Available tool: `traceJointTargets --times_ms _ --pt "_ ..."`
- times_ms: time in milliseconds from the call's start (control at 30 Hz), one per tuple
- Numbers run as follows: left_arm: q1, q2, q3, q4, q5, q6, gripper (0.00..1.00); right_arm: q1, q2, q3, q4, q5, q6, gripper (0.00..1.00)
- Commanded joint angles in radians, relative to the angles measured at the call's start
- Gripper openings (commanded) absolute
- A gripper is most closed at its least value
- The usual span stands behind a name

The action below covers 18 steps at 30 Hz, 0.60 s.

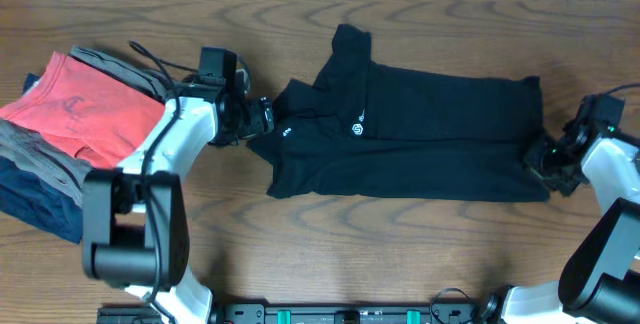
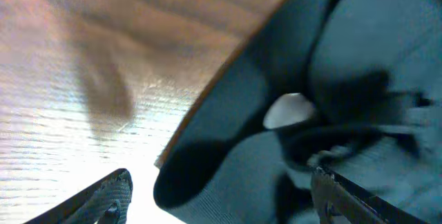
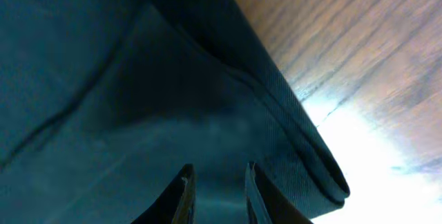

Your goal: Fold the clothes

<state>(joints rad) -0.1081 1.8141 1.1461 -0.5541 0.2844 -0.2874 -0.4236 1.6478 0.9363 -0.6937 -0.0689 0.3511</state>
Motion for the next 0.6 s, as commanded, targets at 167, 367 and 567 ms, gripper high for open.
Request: traceJointTargets --times_ms 167,367,567 --pt "0.002 0.101 -0.017 -0.005 -0.005 -0.033 0.47 0.006 -0.019 -0.081 0.079 0.056 -0.007 0.23" --pt "0.006 0.105 -0.016 -0.052 -0.009 -0.032 0.06 0.000 -0.019 -0.117 0.084 0.175 -0.007 0.22" --pt "0.050 0.105 -0.016 -0.206 -0.049 -0.033 0.06 -0.025 -0.019 -0.153 0.085 0.230 -0.008 0.31"
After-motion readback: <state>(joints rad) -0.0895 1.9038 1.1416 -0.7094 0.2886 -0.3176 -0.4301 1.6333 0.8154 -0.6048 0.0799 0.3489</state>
